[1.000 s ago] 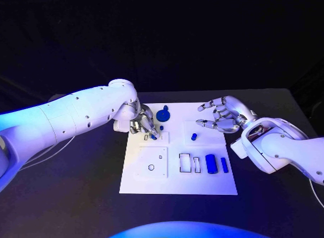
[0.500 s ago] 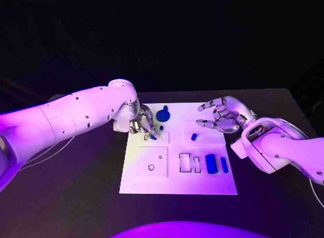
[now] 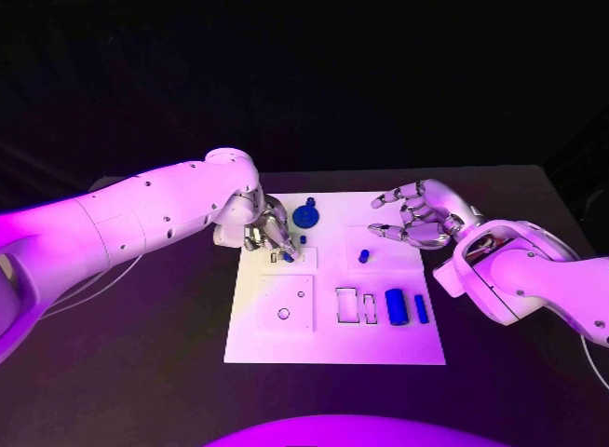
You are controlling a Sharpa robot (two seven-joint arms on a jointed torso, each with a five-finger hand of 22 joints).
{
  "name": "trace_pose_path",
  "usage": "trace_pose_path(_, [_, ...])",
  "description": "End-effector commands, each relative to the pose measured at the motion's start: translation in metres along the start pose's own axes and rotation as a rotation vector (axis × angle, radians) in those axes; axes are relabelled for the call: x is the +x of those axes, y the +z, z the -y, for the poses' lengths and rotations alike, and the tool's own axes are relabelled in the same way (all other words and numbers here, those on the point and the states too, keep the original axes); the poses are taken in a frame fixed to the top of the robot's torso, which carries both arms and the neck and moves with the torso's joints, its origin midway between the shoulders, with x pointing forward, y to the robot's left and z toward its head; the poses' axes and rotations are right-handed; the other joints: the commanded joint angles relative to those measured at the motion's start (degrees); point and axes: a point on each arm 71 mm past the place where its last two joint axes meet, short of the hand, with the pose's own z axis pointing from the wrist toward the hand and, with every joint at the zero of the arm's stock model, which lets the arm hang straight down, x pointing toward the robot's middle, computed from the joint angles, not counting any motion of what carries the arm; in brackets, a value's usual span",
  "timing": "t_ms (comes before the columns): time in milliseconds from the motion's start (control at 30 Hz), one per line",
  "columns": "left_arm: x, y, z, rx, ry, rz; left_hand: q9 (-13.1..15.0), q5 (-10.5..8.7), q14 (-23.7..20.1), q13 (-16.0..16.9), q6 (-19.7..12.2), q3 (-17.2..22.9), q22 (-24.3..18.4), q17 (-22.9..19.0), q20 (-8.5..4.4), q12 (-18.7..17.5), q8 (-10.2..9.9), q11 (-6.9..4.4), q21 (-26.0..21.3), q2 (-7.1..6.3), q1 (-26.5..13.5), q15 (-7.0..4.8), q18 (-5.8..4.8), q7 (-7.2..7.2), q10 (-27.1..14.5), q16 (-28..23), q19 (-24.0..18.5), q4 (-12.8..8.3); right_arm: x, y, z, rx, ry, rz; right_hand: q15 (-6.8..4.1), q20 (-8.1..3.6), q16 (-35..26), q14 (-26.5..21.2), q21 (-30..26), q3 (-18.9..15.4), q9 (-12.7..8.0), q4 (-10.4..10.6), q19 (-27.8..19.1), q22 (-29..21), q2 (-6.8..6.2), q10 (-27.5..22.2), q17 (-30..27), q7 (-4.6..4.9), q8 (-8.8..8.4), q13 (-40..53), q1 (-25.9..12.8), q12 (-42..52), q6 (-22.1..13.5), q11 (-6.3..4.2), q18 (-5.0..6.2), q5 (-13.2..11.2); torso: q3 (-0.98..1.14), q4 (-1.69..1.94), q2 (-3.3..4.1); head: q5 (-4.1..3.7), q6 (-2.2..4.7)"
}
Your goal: Assemble the parts on the task board
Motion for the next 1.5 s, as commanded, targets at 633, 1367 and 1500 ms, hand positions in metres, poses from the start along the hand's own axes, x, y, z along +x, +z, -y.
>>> trace_pose_path(633, [0.0005,0.0019,0.0001,0.000,-0.009,-0.020,0.24,-0.58,4.90,-0.44,0.63,6.50,-0.61,11.14,0.31,-0.84,-2.77,0.17,-0.64,-0.01,-5.40,-0.28,-0.65,-0.63,-0.29,0.19,-0.72,-11.29,0.0010,0.0000,-0.0006,-0.010,-0.003,-0.009,-0.54,-0.40,-0.38,4.64,-0.59,0.24,-0.09,0.06,1.51,9.40,-0.29,-0.21,9.95,0.02,0.24,2.98,-0.30,-0.09,0.03,-0.11,1.07,0.18,0.03,0.05,-0.04,-0.19,0.05])
trace_pose_path(1367, [0.0003,0.0017,-0.0013,0.000,-0.013,-0.021,0.36,-0.89,4.65,-0.62,1.72,-1.69,-1.28,10.44,0.55,-1.08,-5.09,0.57,-1.27,-0.91,-9.80,0.02,-0.53,-0.20,-1.08,-0.21,-1.05,-6.31,0.0013,0.0001,-0.0001,-0.010,-0.003,-0.009,-0.53,-0.40,-0.52,4.58,-0.93,0.20,-0.12,0.09,1.38,9.22,-0.38,-0.33,9.71,0.04,0.24,2.85,-0.41,-0.26,-0.04,-0.10,1.14,0.16,0.00,0.05,-0.02,-0.25,0.01])
trace_pose_path(1500, [0.0003,0.0017,-0.0017,-0.001,-0.012,-0.024,0.48,-0.96,4.63,-0.63,1.80,-2.85,-1.41,10.40,0.59,-1.09,-5.28,0.62,-1.36,-1.04,-10.09,0.06,-0.51,-0.15,-1.15,-0.24,-1.13,-5.72,0.0014,0.0001,0.0000,-0.010,-0.003,-0.009,-0.53,-0.40,-0.52,4.58,-0.93,0.20,-0.12,0.09,1.38,9.22,-0.38,-0.33,9.71,0.04,0.24,2.85,-0.41,-0.26,-0.04,-0.10,1.14,0.16,0.01,0.08,-0.04,-0.24,-0.01])
